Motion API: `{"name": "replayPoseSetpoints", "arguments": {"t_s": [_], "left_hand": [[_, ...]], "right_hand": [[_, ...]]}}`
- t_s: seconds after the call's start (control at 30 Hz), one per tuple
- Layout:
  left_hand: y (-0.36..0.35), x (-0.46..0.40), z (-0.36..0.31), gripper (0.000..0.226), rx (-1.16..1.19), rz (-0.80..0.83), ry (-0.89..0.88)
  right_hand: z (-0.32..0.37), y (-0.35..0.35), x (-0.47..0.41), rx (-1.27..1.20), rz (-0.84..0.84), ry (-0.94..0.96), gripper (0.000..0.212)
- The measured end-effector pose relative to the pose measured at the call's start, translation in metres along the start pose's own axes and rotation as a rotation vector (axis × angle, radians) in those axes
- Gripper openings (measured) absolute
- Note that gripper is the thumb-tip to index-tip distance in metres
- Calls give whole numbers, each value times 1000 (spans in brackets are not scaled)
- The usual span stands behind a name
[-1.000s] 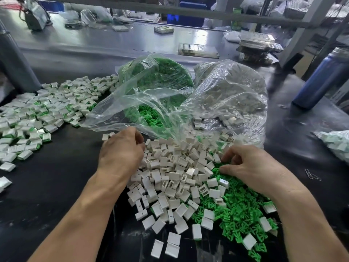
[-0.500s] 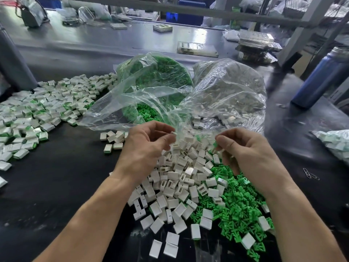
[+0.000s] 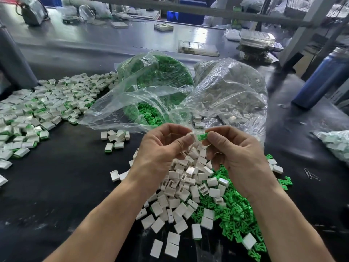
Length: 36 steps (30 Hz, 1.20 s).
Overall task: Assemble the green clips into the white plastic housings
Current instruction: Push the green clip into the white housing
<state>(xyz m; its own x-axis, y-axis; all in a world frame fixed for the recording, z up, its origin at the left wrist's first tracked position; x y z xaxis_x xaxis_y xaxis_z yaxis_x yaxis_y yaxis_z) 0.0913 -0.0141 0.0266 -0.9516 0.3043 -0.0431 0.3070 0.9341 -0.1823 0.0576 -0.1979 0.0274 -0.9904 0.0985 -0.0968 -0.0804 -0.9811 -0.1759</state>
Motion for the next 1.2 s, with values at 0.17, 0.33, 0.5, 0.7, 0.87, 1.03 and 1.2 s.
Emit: {"name": "replayPoseSetpoints", "arguments": {"t_s": [0.17,0.33,0.5,0.7,0.87,1.03,1.2], "left_hand": [[-3,1,-1,22,85,25,-16],[-6,0,0,26,195,42,-14],[-10,3,3,17,17,85,-85],[-7,2,4,19,34,72,-57],[-9,-1,8,31,255,45,23],[-5,-1,7,26,135,29,-20],[-6,1,6,19,-65,33,-110]], "right_hand": [[1,-6,0,-20,12,28,19],[3,-10,1,-69,-1,64,9],[5,-12,3,-10,-44,109,4],[8,-14,6,39,-75,131,8],[10,-21,10,119,-62,151,7],[16,-20,14,280,-51,173,5],[21,-18,16,500,-50,245,12]]}}
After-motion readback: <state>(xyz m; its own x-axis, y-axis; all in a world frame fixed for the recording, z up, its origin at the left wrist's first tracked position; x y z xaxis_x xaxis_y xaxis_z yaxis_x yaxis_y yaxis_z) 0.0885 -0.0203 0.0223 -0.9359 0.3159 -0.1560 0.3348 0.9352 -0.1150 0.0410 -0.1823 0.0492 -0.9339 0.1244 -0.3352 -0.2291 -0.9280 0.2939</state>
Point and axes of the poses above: each hand's wrist, its own x-axis away from the middle knuckle, its own y-axis out of the back of the hand, z = x × y, the point moved 4 cm from there along -x, towards the middle knuckle, and after that the axes turned 1 degree about -x, right-handed, at the moved point
